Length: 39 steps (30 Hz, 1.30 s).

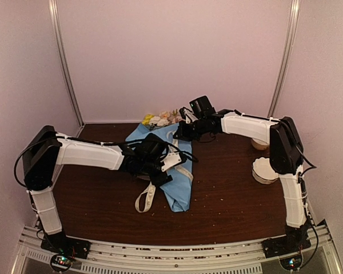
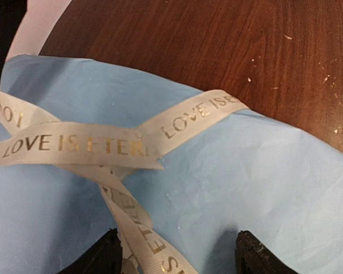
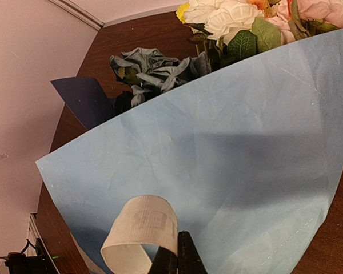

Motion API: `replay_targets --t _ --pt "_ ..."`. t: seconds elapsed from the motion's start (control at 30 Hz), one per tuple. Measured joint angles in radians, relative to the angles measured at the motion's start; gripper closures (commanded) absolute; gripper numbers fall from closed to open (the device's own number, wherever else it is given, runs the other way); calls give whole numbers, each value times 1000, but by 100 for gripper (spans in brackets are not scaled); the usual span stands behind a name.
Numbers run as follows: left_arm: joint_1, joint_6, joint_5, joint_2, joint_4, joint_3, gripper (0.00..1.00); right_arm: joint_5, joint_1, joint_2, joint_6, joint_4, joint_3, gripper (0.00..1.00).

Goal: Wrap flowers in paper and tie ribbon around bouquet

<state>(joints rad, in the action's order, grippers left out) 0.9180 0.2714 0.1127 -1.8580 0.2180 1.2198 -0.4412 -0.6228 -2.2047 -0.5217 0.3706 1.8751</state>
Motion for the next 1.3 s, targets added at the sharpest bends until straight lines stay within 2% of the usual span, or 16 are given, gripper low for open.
replay_targets --t 0.1,0.27,0.33,0.37,0.93,1.0,1.07,1.17,1.3 --pt "-17 4 -6 -33 10 21 49 11 1 0 -6 0 2 100" --pt "-50 5 -13 -36 17 20 86 22 6 0 -6 4 2 100" --pt "-60 0 -20 -36 16 20 98 23 8 0 -4 8 2 100" --pt "-63 -4 -23 -36 16 20 100 23 9 0 -2 10 2 100" --pt "-75 8 -92 -10 13 11 98 3 14 0 26 32 -23 100" --pt "-75 19 -104 28 9 -5 67 -2 14 0 25 33 -23 100" --pt "-75 39 -105 45 8 -3 55 -7 14 0 25 34 -23 100" --pt "-75 60 -98 21 40 47 43 -9 14 -1 25 36 -23 100" --pt "-76 79 -92 -46 51 110 41 -9 14 -1 25 40 -23 100"
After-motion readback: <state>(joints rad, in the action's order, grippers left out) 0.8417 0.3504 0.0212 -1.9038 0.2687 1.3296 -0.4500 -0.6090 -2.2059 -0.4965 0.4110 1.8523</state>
